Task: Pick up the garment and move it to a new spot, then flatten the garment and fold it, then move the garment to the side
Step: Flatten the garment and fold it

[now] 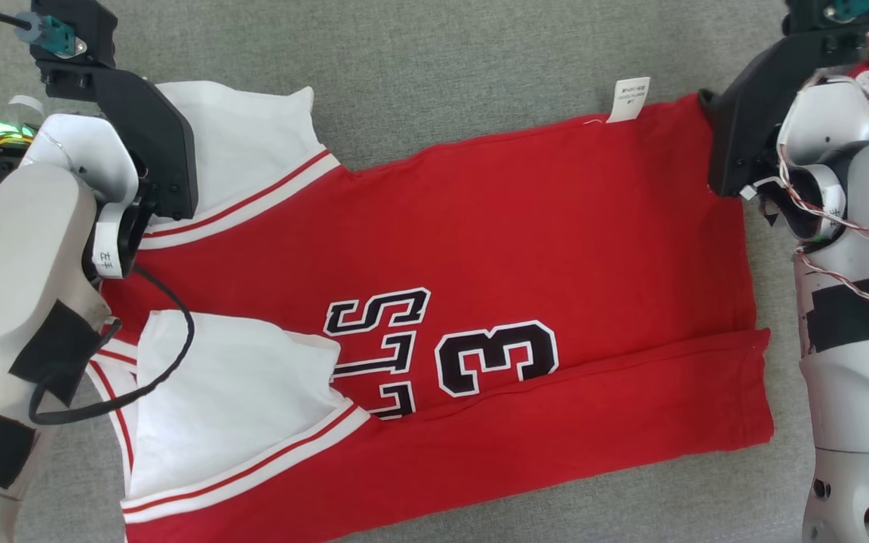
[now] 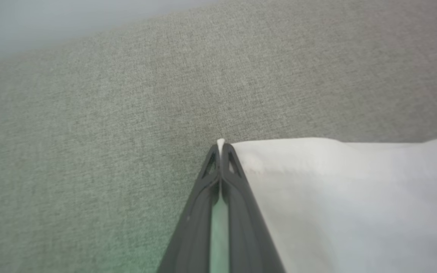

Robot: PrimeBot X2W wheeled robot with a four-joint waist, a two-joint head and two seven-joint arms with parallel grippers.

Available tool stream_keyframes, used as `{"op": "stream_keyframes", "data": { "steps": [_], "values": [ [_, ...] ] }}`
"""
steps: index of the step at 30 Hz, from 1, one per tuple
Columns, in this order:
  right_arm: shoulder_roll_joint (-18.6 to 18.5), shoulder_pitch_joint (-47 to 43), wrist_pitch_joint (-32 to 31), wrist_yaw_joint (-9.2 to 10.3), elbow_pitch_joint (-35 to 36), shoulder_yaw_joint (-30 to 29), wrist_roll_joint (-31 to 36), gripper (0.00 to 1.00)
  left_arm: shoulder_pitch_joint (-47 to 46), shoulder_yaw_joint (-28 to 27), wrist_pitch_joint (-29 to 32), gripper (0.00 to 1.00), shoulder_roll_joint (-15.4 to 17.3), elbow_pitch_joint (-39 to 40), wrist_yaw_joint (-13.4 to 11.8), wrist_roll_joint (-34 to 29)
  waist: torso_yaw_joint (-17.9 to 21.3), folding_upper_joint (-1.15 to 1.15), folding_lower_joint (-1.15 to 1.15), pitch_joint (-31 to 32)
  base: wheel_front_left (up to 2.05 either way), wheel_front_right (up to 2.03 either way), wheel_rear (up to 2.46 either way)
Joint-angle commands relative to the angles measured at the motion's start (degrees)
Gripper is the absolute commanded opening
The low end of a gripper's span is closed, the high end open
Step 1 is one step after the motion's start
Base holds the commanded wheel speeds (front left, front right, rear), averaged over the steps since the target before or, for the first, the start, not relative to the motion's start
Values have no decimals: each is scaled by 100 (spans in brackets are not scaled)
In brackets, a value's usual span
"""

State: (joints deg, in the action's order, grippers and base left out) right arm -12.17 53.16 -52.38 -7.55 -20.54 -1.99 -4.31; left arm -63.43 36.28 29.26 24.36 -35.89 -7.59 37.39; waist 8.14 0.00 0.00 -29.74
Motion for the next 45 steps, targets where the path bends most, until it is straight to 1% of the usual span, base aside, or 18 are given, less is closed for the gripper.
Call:
{"op": "stream_keyframes", "data": {
  "steps": [1,3,4,6,8,10,12,14,15,17,18,20,24,27,30,33,38,45],
  "values": [
    [-10,29,-7,16,-11,19,-28,48,153,38,18,0,-21,-20,-12,-39,-15,0,0,-16,0,0,0],
    [-4,33,-60,16,-54,61,-9,51,172,49,11,0,-20,14,-35,-36,-26,0,0,-30,0,0,0],
    [-38,53,-58,16,-82,70,-27,68,173,53,11,0,-15,28,-34,-35,-33,0,0,-41,0,0,0],
    [-80,55,-23,16,-145,102,-68,75,175,58,0,0,-4,46,-39,-32,-39,0,0,-59,0,0,0],
    [-72,6,-55,16,-191,135,-108,89,183,61,-1,0,14,58,-37,-26,-35,0,0,-68,0,0,0],
    [-70,-45,-78,16,-226,169,-129,93,190,58,-6,0,30,58,-32,-4,-31,0,0,-75,0,0,0],
    [-96,-51,-58,16,-273,221,-144,94,172,53,-7,0,51,53,-22,12,-26,0,0,-90,0,0,0],
    [-107,-22,-12,16,-321,282,-175,67,137,50,-15,0,70,39,-9,21,-22,0,0,-106,0,0,0],
    [-106,-10,5,16,-347,314,-209,48,121,51,-17,0,71,30,-17,26,-22,0,0,-111,0,0,0],
    [-109,3,45,16,-367,393,-237,43,86,44,-64,0,64,18,-2,34,-28,0,0,-115,0,0,0],
    [-135,12,82,16,-369,432,-270,33,68,39,-90,0,60,11,18,40,-34,0,0,-114,0,0,0],
    [-196,46,173,16,-361,492,-301,0,35,11,-185,0,55,13,51,54,-54,0,0,-100,0,0,0],
    [-275,66,385,16,-333,556,-404,0,28,-151,-465,0,67,117,169,214,-101,0,0,-42,0,0,0],
    [-291,-67,484,16,-248,597,-481,0,128,-331,-732,0,76,295,343,424,-141,0,0,45,0,0,0],
    [-349,-234,585,16,-140,604,-581,0,301,-498,-950,0,93,561,508,660,-218,0,0,152,0,0,0],
    [-443,-432,707,16,-2,599,-697,0,552,-614,-1108,0,136,892,586,811,-320,0,0,285,0,0,0],
    [-599,-866,958,16,314,528,-769,0,1055,-755,-1319,0,211,1578,622,1068,-503,0,0,551,0,0,0],
    [-699,-1466,1292,16,638,419,-671,0,1980,-808,-1550,0,325,2480,500,1224,-642,0,0,904,0,0,0]
  ]
}}
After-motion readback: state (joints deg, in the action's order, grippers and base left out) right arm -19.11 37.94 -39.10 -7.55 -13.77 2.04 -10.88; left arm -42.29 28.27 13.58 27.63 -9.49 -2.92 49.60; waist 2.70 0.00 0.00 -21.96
